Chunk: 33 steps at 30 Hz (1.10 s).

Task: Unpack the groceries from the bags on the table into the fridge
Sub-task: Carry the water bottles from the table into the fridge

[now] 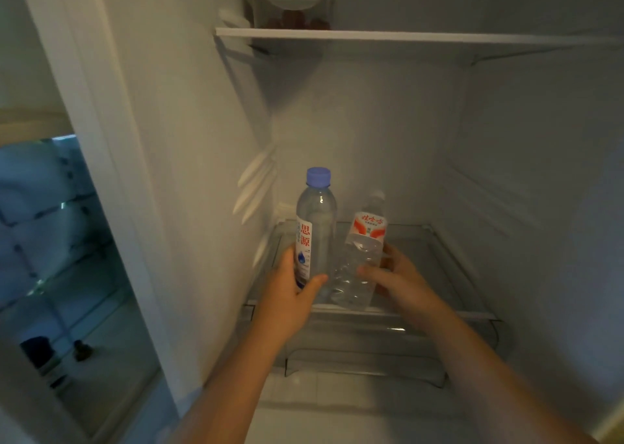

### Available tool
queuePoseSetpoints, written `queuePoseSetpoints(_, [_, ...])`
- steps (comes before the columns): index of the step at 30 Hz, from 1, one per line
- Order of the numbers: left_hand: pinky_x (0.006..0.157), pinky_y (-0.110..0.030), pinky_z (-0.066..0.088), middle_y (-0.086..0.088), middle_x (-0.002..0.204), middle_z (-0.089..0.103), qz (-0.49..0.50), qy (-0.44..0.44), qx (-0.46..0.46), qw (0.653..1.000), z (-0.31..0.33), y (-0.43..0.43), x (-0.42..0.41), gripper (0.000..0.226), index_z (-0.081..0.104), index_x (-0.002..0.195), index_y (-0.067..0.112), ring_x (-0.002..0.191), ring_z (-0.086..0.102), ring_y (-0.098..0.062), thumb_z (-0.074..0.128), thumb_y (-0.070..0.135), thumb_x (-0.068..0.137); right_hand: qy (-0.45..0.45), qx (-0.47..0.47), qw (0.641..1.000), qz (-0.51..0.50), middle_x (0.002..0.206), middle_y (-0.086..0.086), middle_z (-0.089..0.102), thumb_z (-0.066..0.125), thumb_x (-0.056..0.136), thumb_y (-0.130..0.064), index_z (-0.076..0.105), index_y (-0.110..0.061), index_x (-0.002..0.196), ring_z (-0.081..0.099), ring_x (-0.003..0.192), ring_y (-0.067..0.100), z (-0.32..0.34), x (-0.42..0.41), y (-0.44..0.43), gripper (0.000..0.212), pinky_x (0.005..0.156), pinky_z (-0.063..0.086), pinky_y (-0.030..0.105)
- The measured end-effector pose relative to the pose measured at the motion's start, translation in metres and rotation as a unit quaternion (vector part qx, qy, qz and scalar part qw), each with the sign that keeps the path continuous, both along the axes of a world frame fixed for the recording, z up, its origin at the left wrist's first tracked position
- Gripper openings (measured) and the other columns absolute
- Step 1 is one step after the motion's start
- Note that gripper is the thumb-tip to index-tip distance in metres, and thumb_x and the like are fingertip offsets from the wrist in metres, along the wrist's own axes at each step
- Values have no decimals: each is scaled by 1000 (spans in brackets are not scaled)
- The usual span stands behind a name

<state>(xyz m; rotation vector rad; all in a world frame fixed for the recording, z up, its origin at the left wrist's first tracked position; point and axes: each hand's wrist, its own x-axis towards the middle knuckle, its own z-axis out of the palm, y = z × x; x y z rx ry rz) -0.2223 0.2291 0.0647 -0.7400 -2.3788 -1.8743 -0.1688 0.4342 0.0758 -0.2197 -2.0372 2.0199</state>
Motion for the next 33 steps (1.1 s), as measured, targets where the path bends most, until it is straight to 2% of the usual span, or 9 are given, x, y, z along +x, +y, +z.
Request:
queuePoseSetpoints(3, [77,-10,48,22,113,59,5,-12,-2,1000,4,2,-3,50,45,133,33,99,58,8,72,27,91,24,-16,999,-29,119,10,68,80,77,-6,56,-22,129,70,105,24,-1,-7,0,60,89,58,40])
queuePoseSetpoints(8, [99,-33,53,8,129,63,15,-30,4,999,6,11,-21,58,46,139,25,115,63,-9,74,21,88,18,29,998,-48,118,-4,65,85,74,-17,51,-28,134,66,107,18,3,-23,-1,69,96,55,45])
queuePoseSetpoints(14, [103,-39,51,2,137,59,81,-20,1,996,6,27,-44,72,39,146,23,122,59,-16,76,10,85,38,72,995,-60,115,-13,59,79,81,-9,41,-22,141,59,101,6,12,-47,-5,73,88,49,30])
queuePoseSetpoints(18, [100,-44,54,-4,135,59,140,-30,19,989,4,40,-62,61,42,129,24,120,60,-23,78,7,82,57,112,990,-67,114,-18,53,79,81,-10,39,-29,135,55,98,0,15,-69,-8,70,81,44,19])
queuePoseSetpoints(21, [95,-37,55,-7,132,58,174,-37,16,984,4,48,-77,57,37,115,27,117,61,-25,79,6,82,85,162,981,-70,105,-22,53,79,79,-3,44,-35,114,57,92,-3,17,-88,-8,59,71,45,12])
queuePoseSetpoints(23, [91,-37,57,-9,127,57,210,-30,6,977,4,52,-88,55,38,111,22,114,62,-27,81,7,80,91,194,974,-74,104,-20,53,81,76,0,45,-36,104,59,92,-5,18,-99,-9,58,77,49,14])
queuePoseSetpoints(26, [86,-47,58,-10,119,54,268,-7,-33,963,2,58,-100,57,42,108,15,109,61,-30,87,16,74,93,231,965,-87,121,-2,52,89,68,-12,41,-30,118,59,107,6,12,-117,-9,71,94,54,31])
queuePoseSetpoints(30, [86,-47,57,-12,123,52,309,18,-114,944,4,66,-110,63,42,115,12,114,57,-30,87,27,74,90,238,963,-91,131,5,48,90,68,-13,36,-29,122,58,114,15,10,-141,-5,78,95,53,29])
queuePoseSetpoints(33, [89,-44,55,-13,126,51,314,26,-143,938,4,71,-119,58,44,120,11,117,54,-30,82,27,80,90,249,960,-87,132,4,46,89,69,-13,37,-27,124,58,116,16,10,-159,2,77,98,54,38])
